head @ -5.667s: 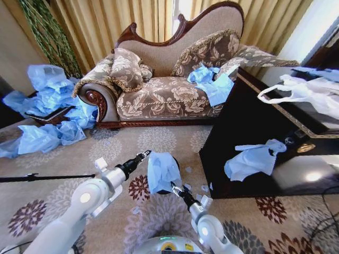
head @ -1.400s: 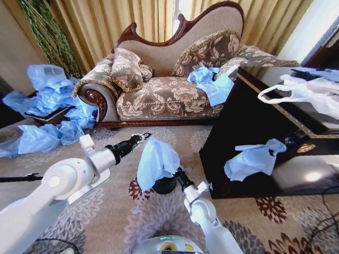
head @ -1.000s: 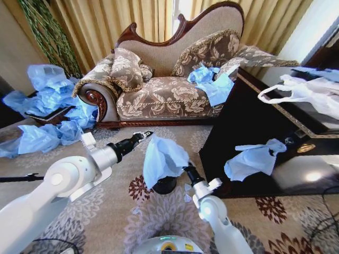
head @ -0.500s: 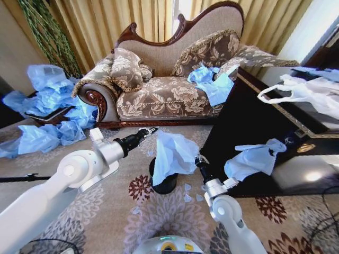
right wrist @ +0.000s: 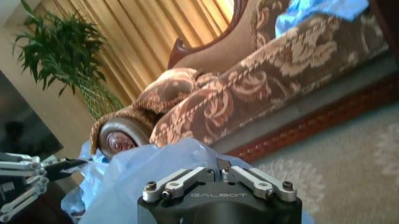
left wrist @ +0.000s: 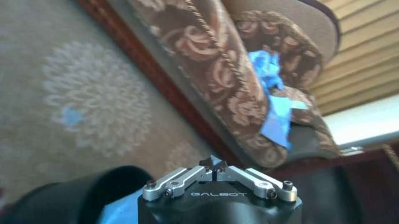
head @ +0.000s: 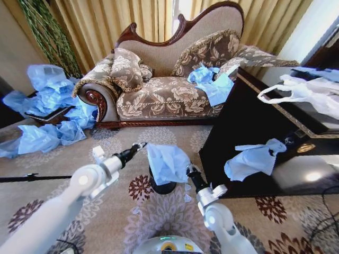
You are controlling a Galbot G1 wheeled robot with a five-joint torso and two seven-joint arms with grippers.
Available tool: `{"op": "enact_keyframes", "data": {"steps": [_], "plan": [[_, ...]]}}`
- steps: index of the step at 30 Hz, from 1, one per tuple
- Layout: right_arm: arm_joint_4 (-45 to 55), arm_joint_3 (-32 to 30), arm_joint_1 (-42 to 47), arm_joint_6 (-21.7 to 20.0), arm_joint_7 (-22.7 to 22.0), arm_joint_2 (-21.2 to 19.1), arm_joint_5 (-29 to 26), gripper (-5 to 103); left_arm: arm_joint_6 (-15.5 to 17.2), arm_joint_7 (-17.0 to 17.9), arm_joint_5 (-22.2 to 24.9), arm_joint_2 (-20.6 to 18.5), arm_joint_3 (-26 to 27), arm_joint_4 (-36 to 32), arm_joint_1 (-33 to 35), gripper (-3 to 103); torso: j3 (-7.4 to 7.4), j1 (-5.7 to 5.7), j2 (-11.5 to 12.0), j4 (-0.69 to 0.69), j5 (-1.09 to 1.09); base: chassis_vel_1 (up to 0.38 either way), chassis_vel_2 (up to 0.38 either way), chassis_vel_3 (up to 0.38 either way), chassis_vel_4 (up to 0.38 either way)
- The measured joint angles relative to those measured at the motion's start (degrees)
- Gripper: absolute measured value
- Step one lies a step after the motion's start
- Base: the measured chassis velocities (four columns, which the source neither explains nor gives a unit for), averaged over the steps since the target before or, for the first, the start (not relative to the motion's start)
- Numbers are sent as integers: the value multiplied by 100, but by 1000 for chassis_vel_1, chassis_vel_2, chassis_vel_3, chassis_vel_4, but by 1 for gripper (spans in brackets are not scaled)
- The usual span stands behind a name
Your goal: Place a garbage bag over the trash bin.
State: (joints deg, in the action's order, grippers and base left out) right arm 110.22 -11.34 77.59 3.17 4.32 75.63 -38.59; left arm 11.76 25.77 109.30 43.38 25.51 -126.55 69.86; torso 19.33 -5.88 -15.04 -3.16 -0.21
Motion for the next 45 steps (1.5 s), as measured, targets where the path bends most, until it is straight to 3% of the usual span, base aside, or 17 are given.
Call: {"op": "enact_keyframes", "data": {"steps": [10,20,32,45], "plan": [[-254,447,138,27,-23,68,159,0,54,-99,-202,274,618,-89,792,0,0,0,0,1,2,0,0,0,0],[-732,395,99,165,-72,113,247,0,84,-81,-521,459,229,194,836,0,0,0,-1,0,1,0,0,0,0],[-1942,622,-1561,219,-287,234,-68,0,135,-143,-657,791,-283,1222,-179,0,1,-1,-1,2,2,0,0,0,0],[-2908,630,-2406,309,-298,493,-154,0,180,-219,-943,1364,-823,2436,-1480,0,1,-1,-1,-1,1,0,0,0,0]]}}
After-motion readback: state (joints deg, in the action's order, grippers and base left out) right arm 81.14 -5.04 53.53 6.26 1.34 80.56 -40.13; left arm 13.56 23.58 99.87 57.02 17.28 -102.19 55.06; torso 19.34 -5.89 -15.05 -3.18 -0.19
